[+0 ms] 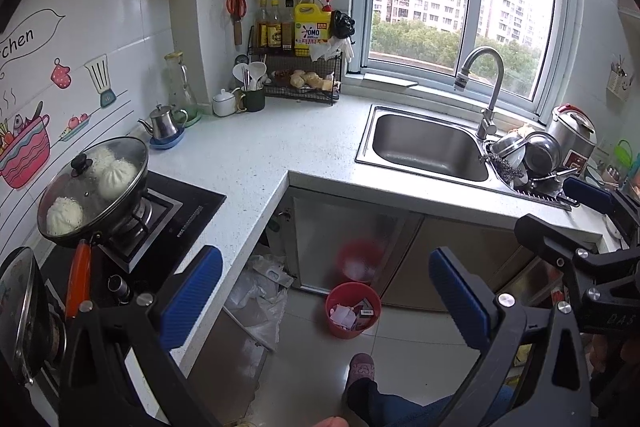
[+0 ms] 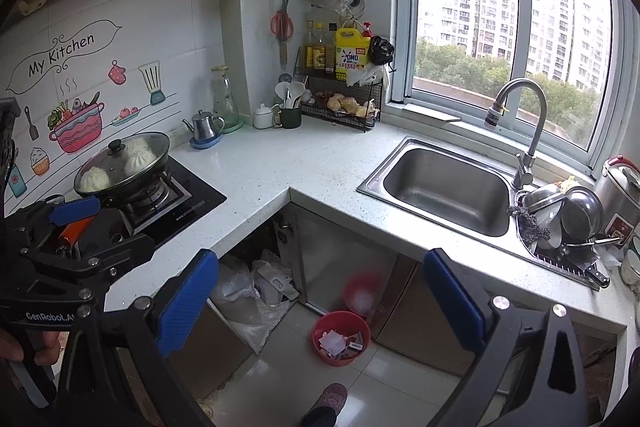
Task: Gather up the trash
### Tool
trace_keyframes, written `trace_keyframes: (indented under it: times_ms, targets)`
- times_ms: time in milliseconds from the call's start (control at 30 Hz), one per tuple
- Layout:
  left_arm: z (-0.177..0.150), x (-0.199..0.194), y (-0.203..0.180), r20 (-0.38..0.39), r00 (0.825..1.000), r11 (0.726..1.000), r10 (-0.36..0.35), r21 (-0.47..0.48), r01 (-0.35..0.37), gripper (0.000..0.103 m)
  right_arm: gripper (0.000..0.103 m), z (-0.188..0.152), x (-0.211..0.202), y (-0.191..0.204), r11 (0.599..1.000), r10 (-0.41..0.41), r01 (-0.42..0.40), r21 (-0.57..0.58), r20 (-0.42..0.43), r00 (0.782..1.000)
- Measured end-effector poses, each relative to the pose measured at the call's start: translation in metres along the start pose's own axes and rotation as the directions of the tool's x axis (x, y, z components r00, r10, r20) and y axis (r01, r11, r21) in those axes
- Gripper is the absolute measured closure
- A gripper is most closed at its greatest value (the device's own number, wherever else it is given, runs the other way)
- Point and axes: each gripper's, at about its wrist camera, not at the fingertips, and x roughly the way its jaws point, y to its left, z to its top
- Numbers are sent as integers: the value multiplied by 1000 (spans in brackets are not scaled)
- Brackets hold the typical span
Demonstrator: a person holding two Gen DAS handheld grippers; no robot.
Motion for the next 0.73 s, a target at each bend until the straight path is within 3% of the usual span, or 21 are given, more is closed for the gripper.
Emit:
trace_keyframes:
  times_ms: [733]
  targets:
    - [-6, 1, -19, -4, 999, 999, -33, 31, 34, 1, 1, -6, -3, -6, 1000, -16, 16, 1, -20, 1000]
